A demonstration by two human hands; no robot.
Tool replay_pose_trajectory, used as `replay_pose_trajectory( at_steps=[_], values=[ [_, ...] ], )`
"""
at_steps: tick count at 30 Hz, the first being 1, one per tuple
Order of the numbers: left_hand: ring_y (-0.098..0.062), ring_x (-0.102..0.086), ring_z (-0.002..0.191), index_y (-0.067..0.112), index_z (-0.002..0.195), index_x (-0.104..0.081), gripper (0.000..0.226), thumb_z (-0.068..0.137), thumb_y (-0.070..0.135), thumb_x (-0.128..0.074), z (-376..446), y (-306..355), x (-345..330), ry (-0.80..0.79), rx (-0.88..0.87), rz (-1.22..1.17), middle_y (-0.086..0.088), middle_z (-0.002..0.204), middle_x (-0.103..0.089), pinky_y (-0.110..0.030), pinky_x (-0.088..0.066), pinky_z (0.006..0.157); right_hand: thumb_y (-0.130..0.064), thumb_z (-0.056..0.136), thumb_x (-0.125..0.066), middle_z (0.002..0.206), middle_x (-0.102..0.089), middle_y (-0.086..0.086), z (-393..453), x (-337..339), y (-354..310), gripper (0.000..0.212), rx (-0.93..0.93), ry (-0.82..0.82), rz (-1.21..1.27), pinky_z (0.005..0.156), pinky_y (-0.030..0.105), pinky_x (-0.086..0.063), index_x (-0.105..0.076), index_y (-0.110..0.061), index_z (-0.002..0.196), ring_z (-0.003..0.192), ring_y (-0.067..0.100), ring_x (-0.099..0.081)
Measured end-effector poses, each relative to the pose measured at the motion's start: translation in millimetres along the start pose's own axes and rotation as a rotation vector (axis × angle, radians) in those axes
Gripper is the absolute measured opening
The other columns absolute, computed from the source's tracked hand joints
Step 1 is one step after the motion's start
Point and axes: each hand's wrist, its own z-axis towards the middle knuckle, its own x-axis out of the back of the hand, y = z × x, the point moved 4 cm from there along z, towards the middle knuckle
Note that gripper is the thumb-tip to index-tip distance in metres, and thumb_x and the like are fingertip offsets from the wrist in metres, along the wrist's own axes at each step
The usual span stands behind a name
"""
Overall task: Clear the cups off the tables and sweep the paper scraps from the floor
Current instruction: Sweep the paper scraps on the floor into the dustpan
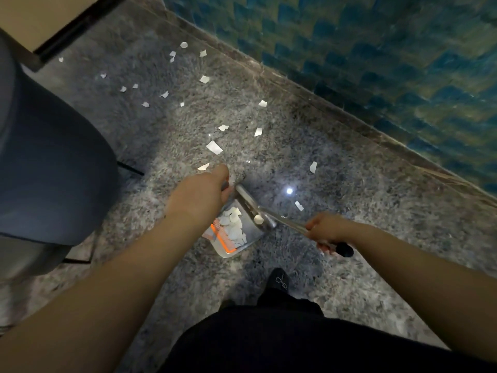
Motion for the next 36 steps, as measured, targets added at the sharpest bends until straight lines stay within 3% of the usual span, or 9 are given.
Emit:
replay_pose_trajectory(
  at_steps=[2, 5, 8, 13, 17, 22, 25, 30, 36],
  values=[
    [-0.031, -0.053, 0.068, 0.016, 0.099, -0.046, 0.022, 0.095, 0.036, -0.055, -2.9, -2.9, 1.0, 0.018, 0.008, -0.012, -0.004, 0.07, -0.047, -0.032, -0.03, 0.054, -0.003, 0.094, -0.049, 0.055, -0.051, 0.012, -3.5, -3.0, 0.4, 0.014, -0.008, -0.031, 0.064, 0.041, 0.024, -0.042, -0.06, -0.005, 0.103, 0.034, 0.016, -0.048],
    [-0.027, -0.047, 0.065, 0.018, 0.099, -0.046, 0.023, 0.095, 0.04, -0.055, -8.9, -8.9, 0.2, 0.028, 0.022, -0.033, 0.002, 0.068, -0.042, -0.032, -0.031, 0.054, -0.003, 0.094, -0.048, 0.051, -0.049, 0.012, -11.9, -12.8, 8.0, 0.026, -0.026, -0.027, 0.122, 0.036, 0.019, -0.038, -0.058, -0.013, 0.116, 0.034, 0.017, -0.045],
    [-0.029, -0.052, 0.067, 0.019, 0.099, -0.048, 0.024, 0.093, 0.04, -0.057, -11.4, -18.4, 1.2, 0.033, 0.023, -0.054, 0.001, 0.068, -0.046, -0.032, -0.03, 0.053, -0.003, 0.093, -0.052, 0.048, -0.051, 0.009, -24.6, -23.0, 13.1, 0.026, -0.013, 0.034, 0.185, 0.035, 0.02, -0.038, -0.056, -0.022, 0.11, 0.032, 0.016, -0.045],
    [-0.033, -0.058, 0.071, 0.02, 0.099, -0.054, 0.02, 0.09, 0.034, -0.065, 0.8, -32.9, 16.5, 0.07, 0.001, -0.169, -0.01, 0.074, -0.06, -0.035, -0.042, 0.056, -0.007, 0.093, -0.055, 0.044, -0.053, 0.006, -46.0, -30.0, 17.7, 0.023, -0.011, 0.125, 0.304, 0.036, 0.02, -0.038, -0.059, -0.013, 0.115, 0.032, 0.015, -0.047],
    [-0.028, -0.054, 0.067, 0.026, 0.095, -0.053, 0.018, 0.089, 0.036, -0.066, 7.6, -26.8, 20.5, 0.045, -0.079, -0.185, -0.001, 0.072, -0.055, -0.032, -0.038, 0.055, -0.007, 0.093, -0.055, 0.048, -0.056, 0.007, -59.4, -34.4, 23.9, 0.02, -0.008, 0.239, 0.396, 0.038, 0.022, -0.04, -0.061, -0.015, 0.11, 0.033, 0.015, -0.048],
    [-0.031, -0.058, 0.072, 0.024, 0.096, -0.057, 0.017, 0.089, 0.037, -0.066, 24.2, -5.6, 20.9, -0.011, -0.22, -0.144, -0.009, 0.077, -0.063, -0.031, -0.036, 0.058, -0.006, 0.091, -0.059, 0.057, -0.057, 0.01, -69.0, -33.4, 42.2, 0.018, -0.007, 0.356, 0.451, 0.038, 0.022, -0.041, -0.064, -0.004, 0.108, 0.034, 0.015, -0.05],
    [-0.031, -0.058, 0.072, 0.022, 0.098, -0.056, 0.019, 0.091, 0.039, -0.062, 40.3, 11.5, 16.4, -0.038, -0.251, -0.107, -0.008, 0.073, -0.06, -0.031, -0.031, 0.058, -0.007, 0.09, -0.06, 0.064, -0.06, 0.013, -74.4, -22.7, 59.0, 0.022, -0.045, 0.4, 0.429, 0.042, 0.025, -0.045, -0.062, -0.007, 0.111, 0.042, 0.019, -0.053],
    [-0.025, -0.045, 0.062, 0.024, 0.102, -0.055, 0.018, 0.094, 0.04, -0.057, 75.7, 48.5, 1.0, -0.064, -0.273, -0.082, -0.002, 0.069, -0.052, -0.032, -0.029, 0.054, -0.006, 0.091, -0.059, 0.058, -0.058, 0.01, -68.1, 11.8, 83.3, 0.023, -0.099, 0.413, 0.455, 0.033, 0.018, -0.038, -0.06, -0.009, 0.113, 0.03, 0.011, -0.05],
    [-0.033, -0.055, 0.068, 0.021, 0.101, -0.053, 0.019, 0.095, 0.039, -0.057, 121.9, 97.0, -9.0, -0.096, -0.304, -0.071, -0.01, 0.075, -0.059, -0.037, -0.043, 0.057, -0.005, 0.091, -0.055, 0.064, -0.058, 0.009, -40.8, 61.1, 104.0, 0.023, -0.124, 0.358, 0.376, 0.034, 0.019, -0.04, -0.059, -0.006, 0.114, 0.032, 0.009, -0.053]
  ],
)
